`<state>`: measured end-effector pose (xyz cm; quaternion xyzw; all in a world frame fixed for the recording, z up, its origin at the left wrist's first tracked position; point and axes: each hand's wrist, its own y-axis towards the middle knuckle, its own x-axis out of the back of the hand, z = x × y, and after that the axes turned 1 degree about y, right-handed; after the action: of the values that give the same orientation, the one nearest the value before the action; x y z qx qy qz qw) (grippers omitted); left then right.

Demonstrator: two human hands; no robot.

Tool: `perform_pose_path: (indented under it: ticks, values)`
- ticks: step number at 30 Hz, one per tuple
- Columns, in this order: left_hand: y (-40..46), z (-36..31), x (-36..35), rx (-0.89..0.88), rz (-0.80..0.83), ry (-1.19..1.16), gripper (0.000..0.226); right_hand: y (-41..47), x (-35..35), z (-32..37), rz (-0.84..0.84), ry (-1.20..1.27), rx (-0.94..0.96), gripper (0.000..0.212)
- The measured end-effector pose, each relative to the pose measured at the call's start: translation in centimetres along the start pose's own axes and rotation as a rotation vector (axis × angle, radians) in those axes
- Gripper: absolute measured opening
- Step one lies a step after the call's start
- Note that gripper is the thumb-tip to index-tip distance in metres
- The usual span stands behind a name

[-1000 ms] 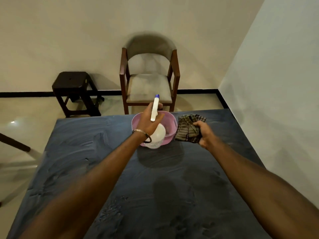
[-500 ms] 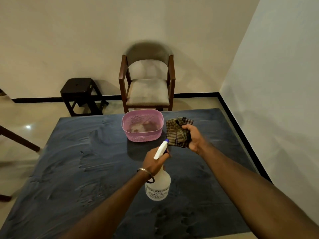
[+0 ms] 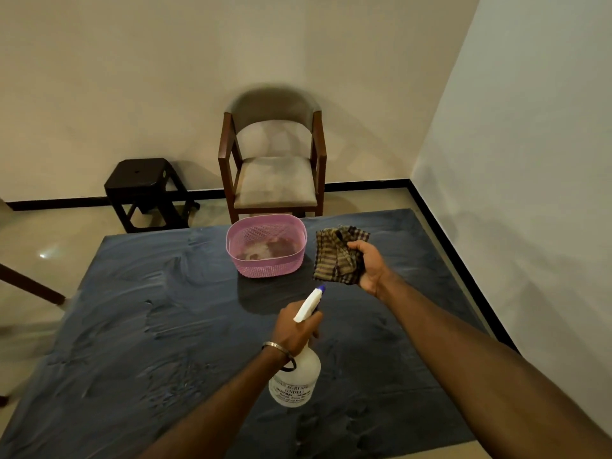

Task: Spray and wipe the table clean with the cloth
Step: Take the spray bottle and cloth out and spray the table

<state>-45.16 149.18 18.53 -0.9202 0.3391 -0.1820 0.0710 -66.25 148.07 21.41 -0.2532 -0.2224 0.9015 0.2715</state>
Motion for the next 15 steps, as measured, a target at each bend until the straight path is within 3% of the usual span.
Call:
perform_pose_path:
  ticks: [4, 9, 12, 15]
  values:
    - [-0.2, 0.9, 1.5, -0.057, -0.016, 0.020, 0.010, 0.5, 0.4, -0.5, 0.003, -0.018, -0.011, 0.035]
    - [0.2, 1.8, 2.8, 0.051, -0.091, -0.002, 0.011, 0.4, 0.8, -1.1, -0.005, -0.044, -0.044, 0.034]
    - [0.0, 2.3, 3.3, 0.023, -0.063, 0.016, 0.010, 0.4, 0.6, -1.2, -0.005, -0.048, -0.046, 0.035]
    - [-0.2, 2.2, 3.9, -0.019, -0.053, -0.020, 0.022, 0.4, 0.4, -1.4, 0.010, -0.053, -0.055, 0.036]
